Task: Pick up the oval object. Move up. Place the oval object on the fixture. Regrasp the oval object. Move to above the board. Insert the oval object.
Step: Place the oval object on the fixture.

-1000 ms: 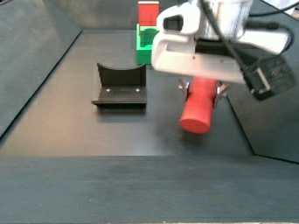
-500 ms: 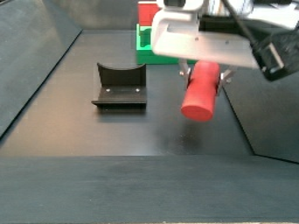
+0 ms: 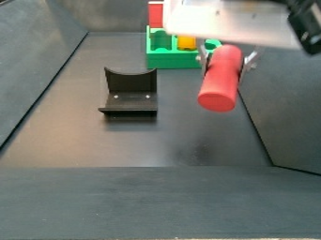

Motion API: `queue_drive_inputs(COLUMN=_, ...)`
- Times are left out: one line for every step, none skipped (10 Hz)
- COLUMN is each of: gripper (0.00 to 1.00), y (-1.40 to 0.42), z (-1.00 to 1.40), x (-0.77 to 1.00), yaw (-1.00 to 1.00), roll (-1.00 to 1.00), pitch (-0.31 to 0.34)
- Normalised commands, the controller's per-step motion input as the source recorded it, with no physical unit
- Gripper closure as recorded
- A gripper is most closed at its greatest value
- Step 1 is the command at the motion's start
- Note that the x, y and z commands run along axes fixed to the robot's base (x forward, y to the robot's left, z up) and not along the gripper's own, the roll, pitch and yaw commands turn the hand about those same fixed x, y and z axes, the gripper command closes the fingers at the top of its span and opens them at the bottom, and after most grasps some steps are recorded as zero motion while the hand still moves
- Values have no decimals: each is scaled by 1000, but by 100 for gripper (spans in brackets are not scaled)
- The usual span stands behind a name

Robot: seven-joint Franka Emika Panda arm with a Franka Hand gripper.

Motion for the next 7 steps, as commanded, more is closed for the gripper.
queue_drive_inputs(gripper=100, y=-2, z=848, x=-33, yaw=11, roll=112, pitch=63)
queue_drive_inputs(gripper=100, y=-2, z=719, x=-27, yaw=17, roll=117, pitch=69)
queue_drive_inputs(gripper=100, y=-1, z=544, x=-20, yaw=24, roll=116, pitch=76)
queue_drive_inputs(gripper=100, y=-1, z=455, x=-14, yaw=23, roll=105, pitch=77)
queue_drive_inputs(gripper=100, y=2, z=271, x=-8, yaw=20, roll=88, pitch=82)
queue_drive_inputs(gripper=100, y=-734, z=283, x=1000, yaw=1000, roll=-56, pitch=-270)
queue_drive_inputs(gripper=100, y=-728, z=245, x=1000, yaw=1000, roll=-59, pitch=-265)
